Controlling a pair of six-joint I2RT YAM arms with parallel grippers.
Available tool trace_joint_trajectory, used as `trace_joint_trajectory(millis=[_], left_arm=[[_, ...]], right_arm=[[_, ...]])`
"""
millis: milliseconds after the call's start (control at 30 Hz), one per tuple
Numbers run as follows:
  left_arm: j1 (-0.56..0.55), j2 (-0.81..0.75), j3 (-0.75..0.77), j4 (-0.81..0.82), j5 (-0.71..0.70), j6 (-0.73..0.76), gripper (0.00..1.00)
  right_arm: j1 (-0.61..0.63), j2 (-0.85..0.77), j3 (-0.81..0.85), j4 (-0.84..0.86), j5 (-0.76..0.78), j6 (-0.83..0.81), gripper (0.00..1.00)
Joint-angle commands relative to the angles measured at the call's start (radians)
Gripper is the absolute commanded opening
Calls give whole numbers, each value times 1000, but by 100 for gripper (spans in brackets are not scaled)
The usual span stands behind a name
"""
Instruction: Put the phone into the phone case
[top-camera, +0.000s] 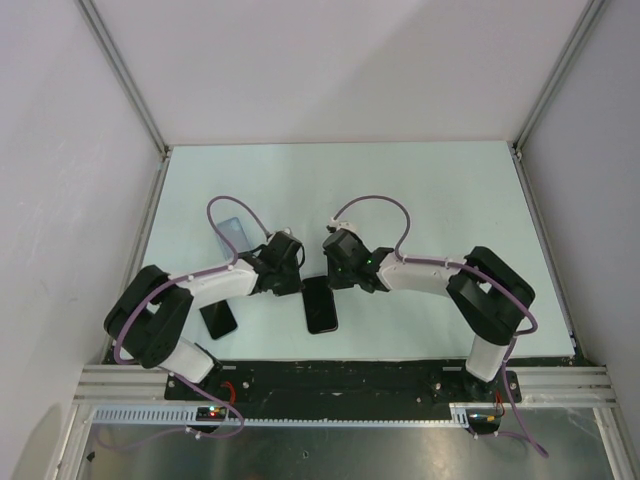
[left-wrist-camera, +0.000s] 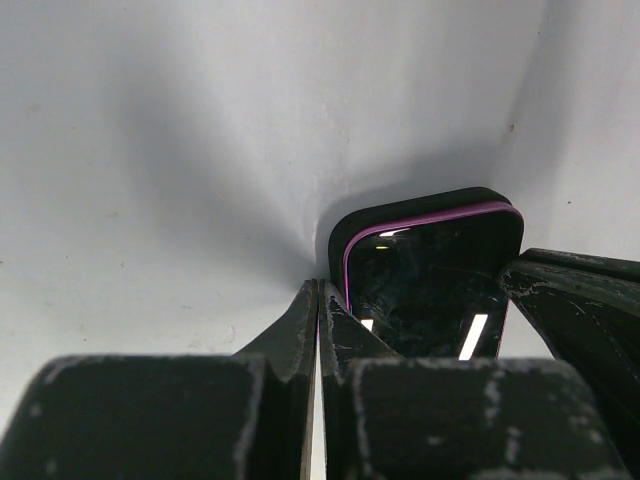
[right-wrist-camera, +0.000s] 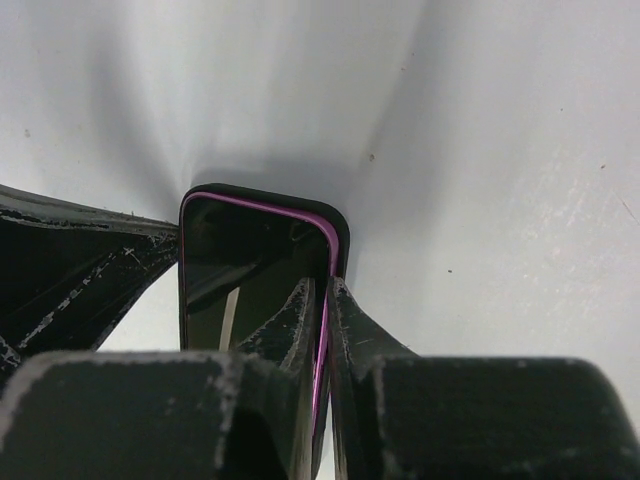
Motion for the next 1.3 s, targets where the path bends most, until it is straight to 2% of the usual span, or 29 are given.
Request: trace_joint_trajectory(millis=[0,1267], left_arm=[[-14,11,45,41,39,13,3],[-12,2,49,39,32,20,4]], right_arm=[[49,119,-19,-66,14,24,8],[151,299,-56,-192,133,123,4]])
